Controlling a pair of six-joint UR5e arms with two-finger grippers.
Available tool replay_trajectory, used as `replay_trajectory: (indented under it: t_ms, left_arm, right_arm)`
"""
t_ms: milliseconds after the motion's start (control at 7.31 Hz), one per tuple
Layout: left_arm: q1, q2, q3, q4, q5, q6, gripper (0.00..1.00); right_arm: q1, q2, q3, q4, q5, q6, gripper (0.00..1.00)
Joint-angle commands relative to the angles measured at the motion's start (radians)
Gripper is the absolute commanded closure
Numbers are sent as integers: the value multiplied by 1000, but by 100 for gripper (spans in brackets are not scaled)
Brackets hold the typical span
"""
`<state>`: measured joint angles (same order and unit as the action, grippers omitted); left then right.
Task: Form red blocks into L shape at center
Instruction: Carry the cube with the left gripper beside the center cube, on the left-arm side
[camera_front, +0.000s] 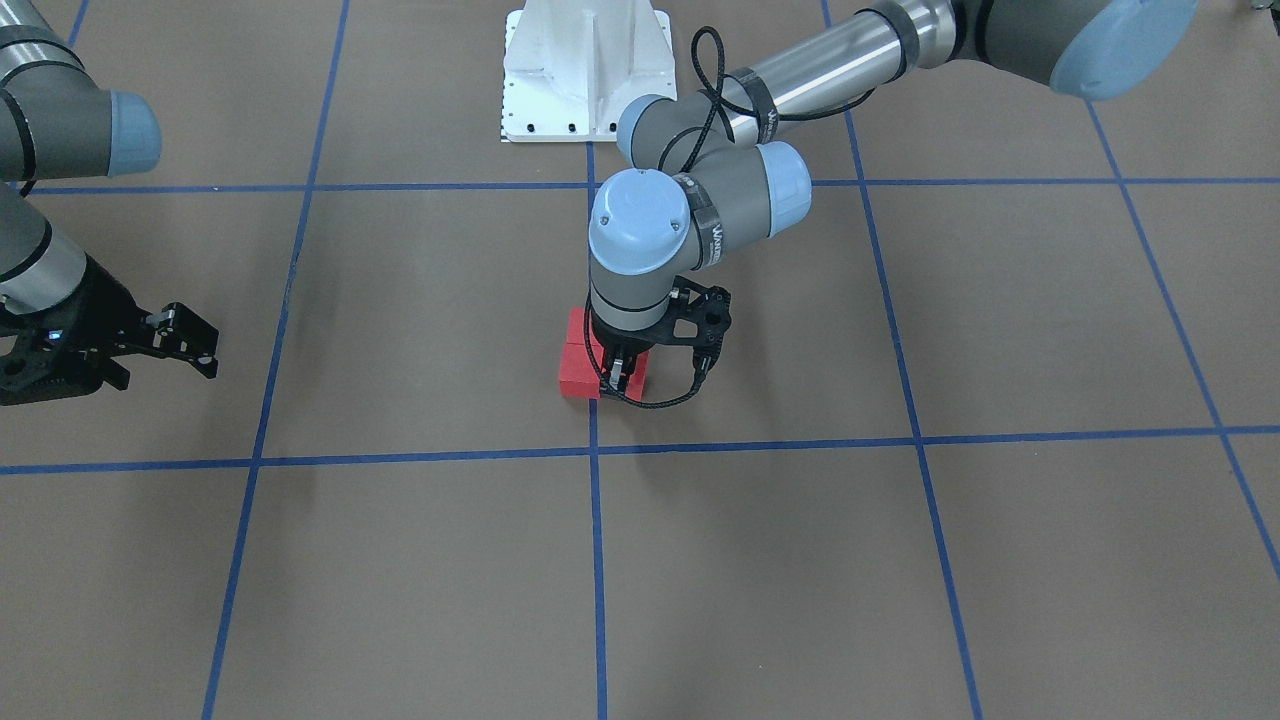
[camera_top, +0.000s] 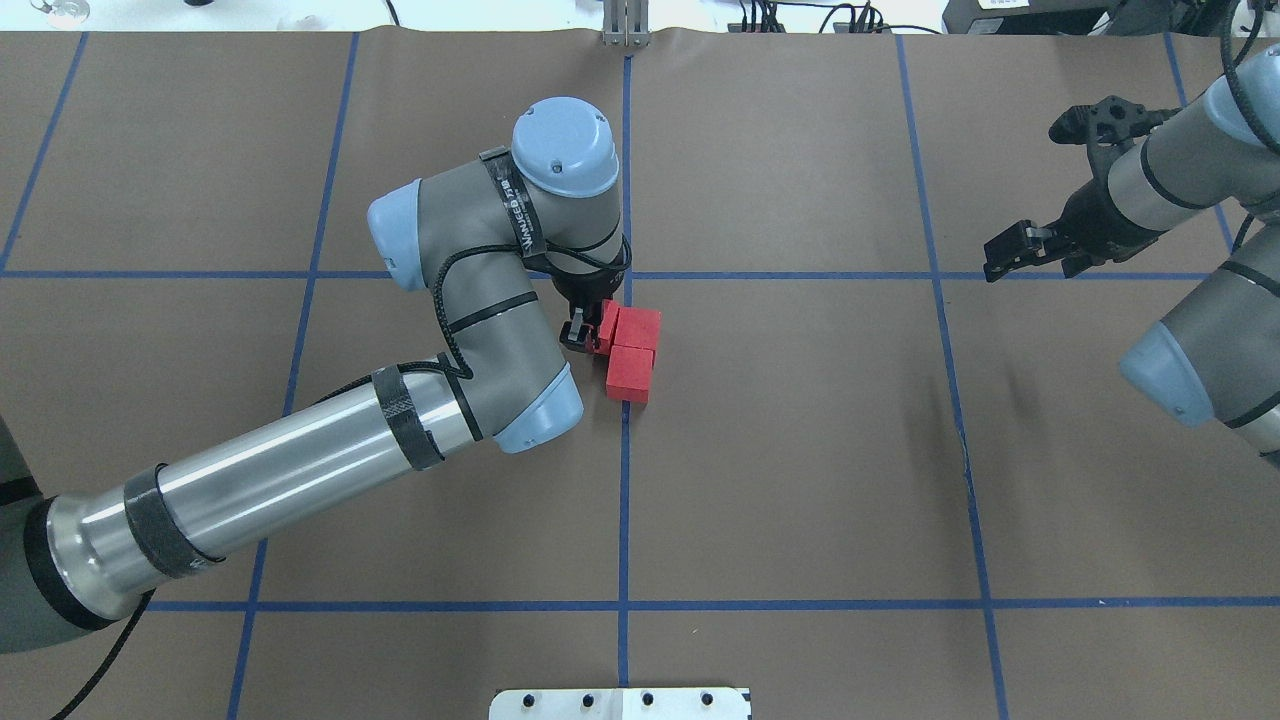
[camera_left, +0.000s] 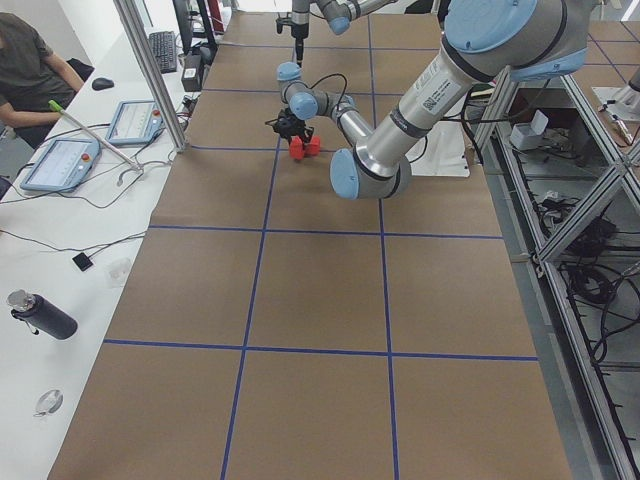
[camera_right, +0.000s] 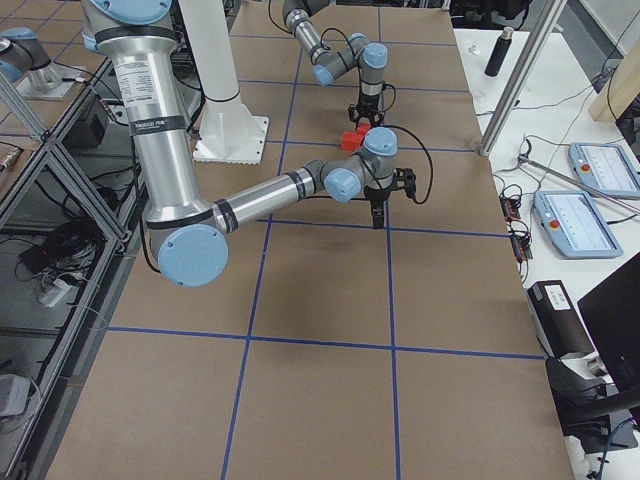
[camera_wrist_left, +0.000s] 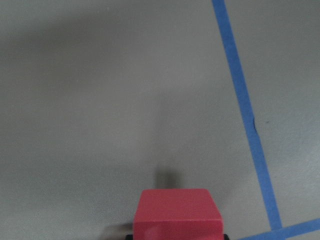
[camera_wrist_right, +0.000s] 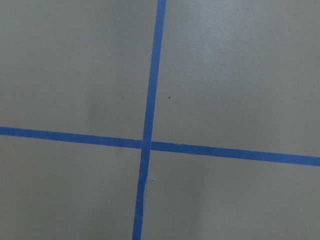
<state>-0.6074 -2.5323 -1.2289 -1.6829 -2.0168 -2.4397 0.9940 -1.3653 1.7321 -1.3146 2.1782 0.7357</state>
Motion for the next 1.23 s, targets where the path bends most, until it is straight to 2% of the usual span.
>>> replay_trajectory:
  t_ms: [0,1095]
  left_arm:
    - [1,-2,2,-3,1,-2,100]
    - [8,-3,14,-18,30,-50,100]
  right_arm:
    - [0,0,3,0,0,1,1]
    - [0,2,4,0,2,1,1]
